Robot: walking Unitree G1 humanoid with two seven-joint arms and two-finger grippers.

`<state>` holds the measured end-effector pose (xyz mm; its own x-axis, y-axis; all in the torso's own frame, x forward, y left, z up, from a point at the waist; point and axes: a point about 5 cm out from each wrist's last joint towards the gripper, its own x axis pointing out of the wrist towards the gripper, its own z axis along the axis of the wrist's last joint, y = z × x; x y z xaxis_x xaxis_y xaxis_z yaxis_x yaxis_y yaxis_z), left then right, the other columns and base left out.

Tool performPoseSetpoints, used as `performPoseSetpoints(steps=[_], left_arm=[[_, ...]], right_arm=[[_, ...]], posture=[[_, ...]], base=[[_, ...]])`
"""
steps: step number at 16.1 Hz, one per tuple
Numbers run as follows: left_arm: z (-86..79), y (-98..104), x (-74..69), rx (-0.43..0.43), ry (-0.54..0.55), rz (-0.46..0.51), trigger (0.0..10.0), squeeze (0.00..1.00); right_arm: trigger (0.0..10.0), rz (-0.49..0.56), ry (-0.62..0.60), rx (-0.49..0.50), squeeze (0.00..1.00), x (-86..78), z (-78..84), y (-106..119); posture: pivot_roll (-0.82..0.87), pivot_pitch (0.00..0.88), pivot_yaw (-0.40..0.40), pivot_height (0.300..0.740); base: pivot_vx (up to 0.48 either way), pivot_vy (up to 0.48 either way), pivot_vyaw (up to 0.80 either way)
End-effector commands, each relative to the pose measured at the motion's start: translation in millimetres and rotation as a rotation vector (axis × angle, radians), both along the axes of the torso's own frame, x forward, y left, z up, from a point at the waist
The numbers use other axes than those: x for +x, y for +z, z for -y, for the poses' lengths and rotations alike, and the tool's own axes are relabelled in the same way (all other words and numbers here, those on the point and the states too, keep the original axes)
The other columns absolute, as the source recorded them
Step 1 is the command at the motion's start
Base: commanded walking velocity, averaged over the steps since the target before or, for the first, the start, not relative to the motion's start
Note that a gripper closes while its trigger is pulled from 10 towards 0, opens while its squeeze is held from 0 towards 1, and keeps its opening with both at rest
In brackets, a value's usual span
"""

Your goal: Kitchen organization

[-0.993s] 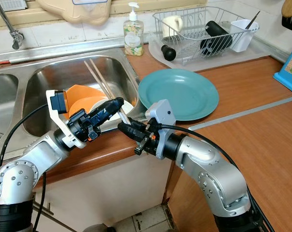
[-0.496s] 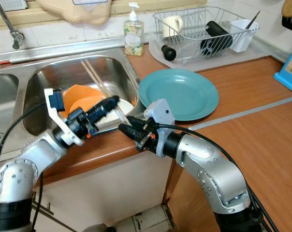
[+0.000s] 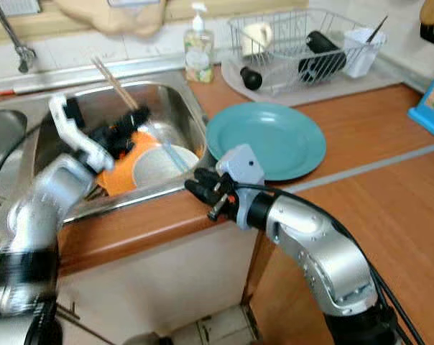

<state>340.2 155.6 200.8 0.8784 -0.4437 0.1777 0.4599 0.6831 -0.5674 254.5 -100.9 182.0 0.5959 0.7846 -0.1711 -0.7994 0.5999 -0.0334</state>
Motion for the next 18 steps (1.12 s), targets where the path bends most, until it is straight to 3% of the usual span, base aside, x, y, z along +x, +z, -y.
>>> performPoseSetpoints(steps=[1, 3, 6, 7, 8, 10, 11, 15, 18], left_arm=[[-5.7, -4.3, 6.2, 0.008, 0.068, -0.038, 0.0, 0.0], [-12.4, -17.8, 28.4, 0.023, 0.223, -0.164, 0.0, 0.0], [-18.3, -31.3, 40.5, 0.068, 0.326, -0.269, 0.2, 0.0], [-20.7, -38.3, 44.0, 0.095, 0.364, -0.318, 2.4, 0.0], [-22.5, -43.3, 44.7, 0.11, 0.385, -0.353, 10.0, 0.0], [-25.1, -51.6, 45.9, 0.118, 0.41, -0.398, 10.0, 0.0], [-25.4, -56.2, 45.6, 0.122, 0.412, -0.423, 10.0, 1.0], [-26.8, -69.8, 43.5, 0.135, 0.42, -0.49, 10.0, 1.0], [-30.3, -74.0, 42.2, 0.146, 0.421, -0.504, 10.0, 1.0]], right_arm=[[10.0, 0.051, 0.009, -0.007, 0.0, -0.2, -2.0, 9.2], [10.0, 0.059, 0.004, -0.027, 0.0, 1.7, -2.0, 9.8], [10.0, 0.07, -0.003, -0.044, 0.0, 2.8, -1.7, 10.4], [10.0, 0.073, -0.008, -0.05, 0.0, 2.9, -1.8, 10.4], [10.0, 0.073, -0.01, -0.054, 0.0, 2.8, -2.0, 10.0], [10.0, 0.072, -0.01, -0.064, 0.0, 2.1, -2.7, 8.9], [10.0, 0.072, -0.009, -0.069, 0.0, 1.9, -3.0, 8.4], [10.0, 0.075, -0.034, -0.077, 0.0, 4.7, -1.8, 8.3], [10.0, 0.08, -0.137, -0.072, 0.0, 17.7, 5.7, 10.8]], posture=[[-0.07, 0.0, 0.07, 0.74], [-0.07, 0.0, 0.067, 0.74], [-0.08, 0.0, 0.068, 0.74], [-0.08, 0.0, 0.068, 0.74], [-0.08, 0.0, 0.068, 0.74], [-0.08, 0.0, 0.068, 0.74], [-0.09, 0.0, 0.07, 0.74], [-0.09, 0.0, 0.064, 0.74], [-0.08, 0.0, 0.057, 0.74]], base=[[0.0, 0.0, 0.0], [0.0, 0.0, 0.0], [0.0, 0.0, 0.0], [0.0, 0.0, 0.0], [0.0, 0.0, 0.0], [0.0, 0.0, 0.0], [0.0, 0.0, 0.0], [0.0, 0.0, 0.0], [0.0, 0.0, 0.0]])
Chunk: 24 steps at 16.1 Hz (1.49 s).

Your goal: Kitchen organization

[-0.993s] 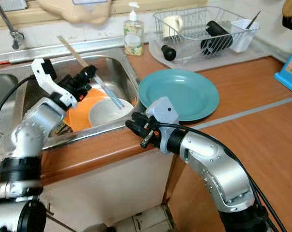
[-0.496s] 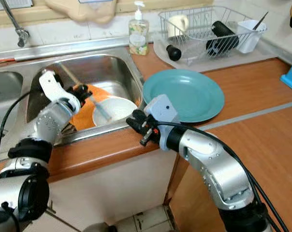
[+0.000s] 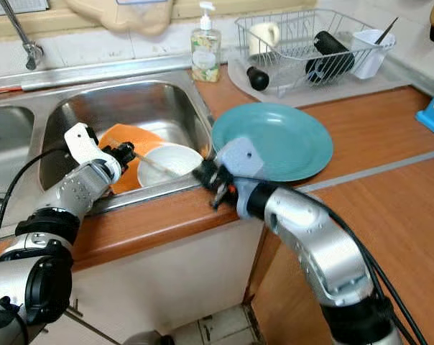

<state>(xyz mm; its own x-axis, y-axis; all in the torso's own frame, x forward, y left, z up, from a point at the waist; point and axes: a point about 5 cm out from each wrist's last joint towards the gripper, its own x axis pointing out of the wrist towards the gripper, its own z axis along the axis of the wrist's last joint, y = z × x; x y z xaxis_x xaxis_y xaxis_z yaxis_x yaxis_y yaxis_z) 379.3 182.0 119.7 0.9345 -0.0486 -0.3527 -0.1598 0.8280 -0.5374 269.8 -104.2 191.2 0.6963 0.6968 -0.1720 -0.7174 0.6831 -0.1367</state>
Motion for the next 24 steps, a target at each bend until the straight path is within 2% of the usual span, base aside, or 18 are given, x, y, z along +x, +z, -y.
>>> performPoseSetpoints(steps=[1, 3, 4, 5, 6, 7, 9, 10, 11, 12, 14, 15, 16, 18, 19, 20, 21, 24], left_arm=[[-4.3, 7.5, 3.2, 0.018, 0.008, 0.022, 10.0, 1.0], [-4.5, 14.4, 4.3, 0.121, -0.051, 0.066, 10.0, 1.0], [-2.7, 20.9, 4.4, 0.194, -0.105, 0.123, 10.0, 1.0], [-1.1, 25.0, 3.3, 0.228, -0.136, 0.164, 10.0, 1.0], [1.5, 26.8, 1.1, 0.239, -0.167, 0.195, 10.0, 1.0], [3.4, 27.9, -0.7, 0.24, -0.187, 0.217, 10.0, 1.0], [9.0, 29.4, -11.0, 0.271, -0.263, 0.287, 10.0, 1.0], [10.8, 30.5, -16.1, 0.287, -0.299, 0.32, 10.0, 0.93], [13.7, 31.2, -24.6, 0.307, -0.355, 0.356, 10.0, 0.35], [17.8, 30.1, -37.2, 0.334, -0.439, 0.375, 10.0, 0.0], [21.0, 30.9, -47.3, 0.335, -0.495, 0.395, 10.0, 0.0], [25.8, 34.3, -58.8, 0.3, -0.56, 0.424, 10.0, 0.0], [27.2, 35.0, -62.6, 0.293, -0.583, 0.432, 10.0, 0.0], [32.1, 34.3, -84.5, 0.311, -0.709, 0.449, 10.0, 0.0], [32.3, 34.0, -85.9, 0.311, -0.718, 0.448, 10.0, 0.0], [31.2, 34.5, -89.4, 0.309, -0.726, 0.448, 10.0, 0.0], [30.4, 36.5, -93.7, 0.297, -0.736, 0.444, 10.0, 0.0], [33.3, 36.8, -101.2, 0.275, -0.785, 0.441, 10.0, 0.0]], right_arm=[[10.0, 0.004, -0.037, 0.0, 0.0, 4.2, 3.7, 2.1], [10.0, 0.013, -0.173, 0.021, 0.0, 17.5, 17.2, 7.2], [10.0, 0.013, -0.296, 0.038, 0.0, 28.1, 32.2, 9.9], [10.0, -0.001, -0.4, 0.058, 0.0, 36.3, 47.5, 10.8], [10.0, -0.016, -0.477, 0.075, 0.06, 42.4, 61.1, 11.4], [10.0, -0.025, -0.517, 0.087, 1.0, 45.4, 68.6, 12.6], [10.0, -0.059, -0.646, 0.122, 1.0, 52.3, 94.4, 15.0], [10.0, -0.079, -0.69, 0.132, 1.0, 53.8, 104.5, 13.7], [10.0, -0.109, -0.747, 0.149, 1.0, 55.3, 118.4, 11.7], [10.0, -0.126, -0.78, 0.169, 1.0, 55.4, 132.9, 11.4], [10.0, -0.139, -0.799, 0.19, 1.0, 55.5, 141.1, 12.4], [10.0, -0.16, -0.825, 0.216, 1.0, 54.8, 150.4, 12.6], [10.0, -0.168, -0.828, 0.224, 1.0, 54.6, 152.4, 12.3], [10.0, -0.231, -0.81, 0.302, 1.0, 53.2, 160.8, 9.4], [10.0, -0.237, -0.808, 0.309, 1.0, 53.0, 161.8, 9.0], [10.0, -0.284, -0.804, 0.358, 0.93, 51.8, 165.2, 5.1], [10.0, -0.341, -0.793, 0.409, 0.0, 51.2, 167.1, 0.7], [10.0, -0.403, -0.774, 0.464, 0.0, 51.5, 163.9, -6.3]], posture=[[-0.08, 0.0, 0.057, 0.74], [-0.09, 0.0, 0.059, 0.74], [-0.09, 0.0, 0.059, 0.74], [-0.09, 0.0, 0.058, 0.74], [-0.09, 0.0, 0.057, 0.74], [-0.09, 0.0, 0.057, 0.74], [-0.09, 0.0, 0.055, 0.74], [-0.09, 0.0, 0.053, 0.74], [-0.09, 0.0, 0.051, 0.74], [-0.08, 0.0, 0.045, 0.74], [-0.08, 0.0, 0.043, 0.74], [-0.08, 0.0, 0.045, 0.74], [-0.08, 0.0, 0.045, 0.74], [-0.08, 0.0, 0.045, 0.74], [-0.08, 0.0, 0.045, 0.74], [-0.08, 0.0, 0.044, 0.74], [-0.08, 0.0, 0.044, 0.74], [-0.08, 0.0, 0.044, 0.74]], base=[[0.0, 0.0, 0.0], [0.0, 0.0, 0.0], [0.0, 0.0, 0.0], [0.0, 0.0, 0.0], [0.0, 0.0, 0.0], [0.0, 0.0, 0.0], [0.0, 0.0, 0.0], [0.0, 0.0, 0.0], [0.0, 0.0, 0.0], [0.0, 0.0, 0.0], [0.0, 0.0, 0.0], [0.0, 0.0, 0.0], [0.0, 0.0, 0.0], [0.0, 0.0, 0.0], [0.0, 0.0, 0.0], [0.0, 0.0, 0.0], [0.0, 0.0, 0.0], [0.0, 0.0, 0.0]])
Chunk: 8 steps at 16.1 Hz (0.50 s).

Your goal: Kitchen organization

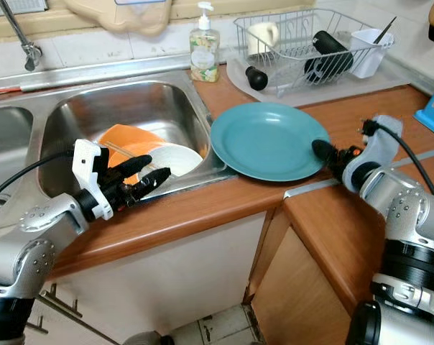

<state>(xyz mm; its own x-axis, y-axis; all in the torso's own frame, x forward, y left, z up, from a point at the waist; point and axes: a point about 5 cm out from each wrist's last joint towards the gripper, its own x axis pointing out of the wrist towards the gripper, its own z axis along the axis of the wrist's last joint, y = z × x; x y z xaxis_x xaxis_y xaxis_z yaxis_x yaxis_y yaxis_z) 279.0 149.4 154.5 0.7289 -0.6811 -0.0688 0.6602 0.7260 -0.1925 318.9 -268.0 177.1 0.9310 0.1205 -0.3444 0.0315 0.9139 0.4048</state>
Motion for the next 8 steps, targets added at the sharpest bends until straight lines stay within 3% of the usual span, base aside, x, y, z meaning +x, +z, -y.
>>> performPoseSetpoints(steps=[1, 2, 3, 4, 5, 6, 8], left_arm=[[3.2, 1.4, -4.7, -0.002, -0.041, -0.007, 10.0, 0.0], [6.6, 0.7, -10.6, -0.003, -0.087, -0.027, 10.0, 0.0], [7.2, 0.5, -12.2, -0.003, -0.096, -0.034, 10.0, 0.0], [7.7, 0.9, -13.7, -0.006, -0.104, -0.035, 10.0, 0.0], [7.7, 1.3, -14.4, -0.01, -0.107, -0.038, 10.0, 0.0], [7.5, 1.5, -14.6, -0.01, -0.106, -0.04, 10.0, 0.0], [6.4, 1.6, -14.8, -0.008, -0.1, -0.043, 10.0, 0.0]], right_arm=[[10.0, 0.013, 0.018, 0.041, 0.0, 3.1, -3.5, 4.4], [8.8, -0.003, 0.045, 0.076, 0.0, 3.7, -11.3, -0.5], [6.4, -0.01, 0.054, 0.091, 0.0, 3.8, -13.9, -1.9], [3.3, -0.005, 0.063, 0.102, 0.0, 4.2, -16.4, -2.5], [0.9, -0.002, 0.073, 0.103, 0.0, 4.5, -18.5, -3.3], [0.0, 0.001, 0.076, 0.114, 0.0, 4.7, -19.7, -3.5], [0.0, 0.008, 0.086, 0.14, 0.0, 4.9, -22.8, -3.1]], posture=[[-0.08, 0.0, 0.045, 0.74], [-0.08, 0.0, 0.045, 0.74], [-0.08, 0.0, 0.045, 0.74], [-0.07, 0.0, 0.046, 0.74], [-0.07, 0.0, 0.046, 0.74], [-0.07, 0.0, 0.046, 0.74], [-0.07, 0.0, 0.046, 0.74]], base=[[0.0, 0.0, 0.0], [0.0, 0.0, 0.0], [0.0, 0.0, 0.0], [0.0, 0.0, 0.0], [0.0, 0.0, 0.0], [0.0, 0.0, 0.0], [0.0, 0.0, 0.0]])
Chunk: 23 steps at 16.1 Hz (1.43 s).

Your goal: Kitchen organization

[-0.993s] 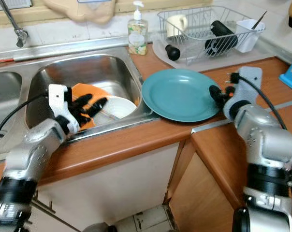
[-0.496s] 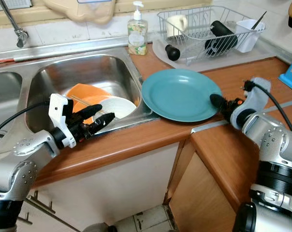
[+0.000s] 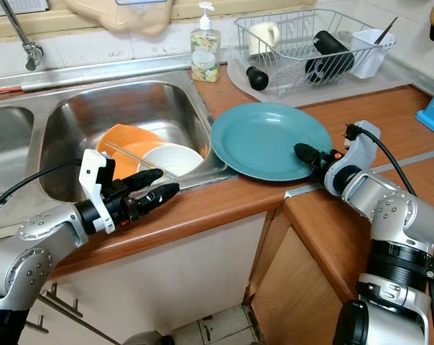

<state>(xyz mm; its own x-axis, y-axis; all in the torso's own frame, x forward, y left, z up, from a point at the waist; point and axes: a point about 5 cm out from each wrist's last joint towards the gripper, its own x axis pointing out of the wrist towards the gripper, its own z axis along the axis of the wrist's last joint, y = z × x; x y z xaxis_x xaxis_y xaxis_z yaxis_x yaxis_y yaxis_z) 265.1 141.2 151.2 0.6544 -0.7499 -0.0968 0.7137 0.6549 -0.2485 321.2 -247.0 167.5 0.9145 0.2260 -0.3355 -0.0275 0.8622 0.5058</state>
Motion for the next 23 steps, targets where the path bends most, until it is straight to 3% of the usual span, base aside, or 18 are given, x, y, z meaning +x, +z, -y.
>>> performPoseSetpoints(steps=[1, 14, 17, 18, 22, 23], left_arm=[[-2.9, 5.4, -0.8, 0.007, 0.005, 0.015, 10.0, 0.0], [-5.7, 5.7, 4.1, 0.002, 0.05, 0.014, 10.0, 0.0], [-7.4, 10.7, 8.8, -0.04, 0.09, 0.02, 10.0, 0.0], [-8.7, 14.5, 14.9, -0.083, 0.131, 0.02, 10.0, 0.95], [-10.8, 27.3, 25.4, -0.196, 0.167, 0.035, 10.0, 1.0], [-11.6, 29.9, 28.3, -0.241, 0.173, 0.024, 10.0, 0.66]], right_arm=[[0.0, 0.024, 0.016, 0.035, 0.0, 2.5, -3.2, 7.2], [0.0, 0.105, 0.025, 0.078, 0.0, 5.2, -7.6, 27.0], [0.0, 0.168, 0.033, 0.134, 0.0, 7.7, -12.0, 39.4], [0.0, 0.213, 0.056, 0.165, 0.0, 8.2, -17.3, 48.0], [0.0, 0.327, 0.152, 0.224, 0.0, 4.5, -36.7, 68.5], [0.0, 0.356, 0.184, 0.245, 0.0, 2.3, -43.4, 73.5]], posture=[[-0.07, 0.0, 0.047, 0.74], [-0.07, 0.0, 0.05, 0.74], [-0.07, 0.0, 0.045, 0.74], [-0.07, 0.0, 0.044, 0.74], [-0.07, 0.0, 0.055, 0.74], [-0.07, 0.0, 0.056, 0.74]], base=[[0.0, 0.0, 0.0], [0.0, 0.0, 0.0], [0.0, 0.0, 0.0], [0.0, 0.0, 0.0], [0.0, 0.0, 0.0], [0.0, 0.0, 0.0]])
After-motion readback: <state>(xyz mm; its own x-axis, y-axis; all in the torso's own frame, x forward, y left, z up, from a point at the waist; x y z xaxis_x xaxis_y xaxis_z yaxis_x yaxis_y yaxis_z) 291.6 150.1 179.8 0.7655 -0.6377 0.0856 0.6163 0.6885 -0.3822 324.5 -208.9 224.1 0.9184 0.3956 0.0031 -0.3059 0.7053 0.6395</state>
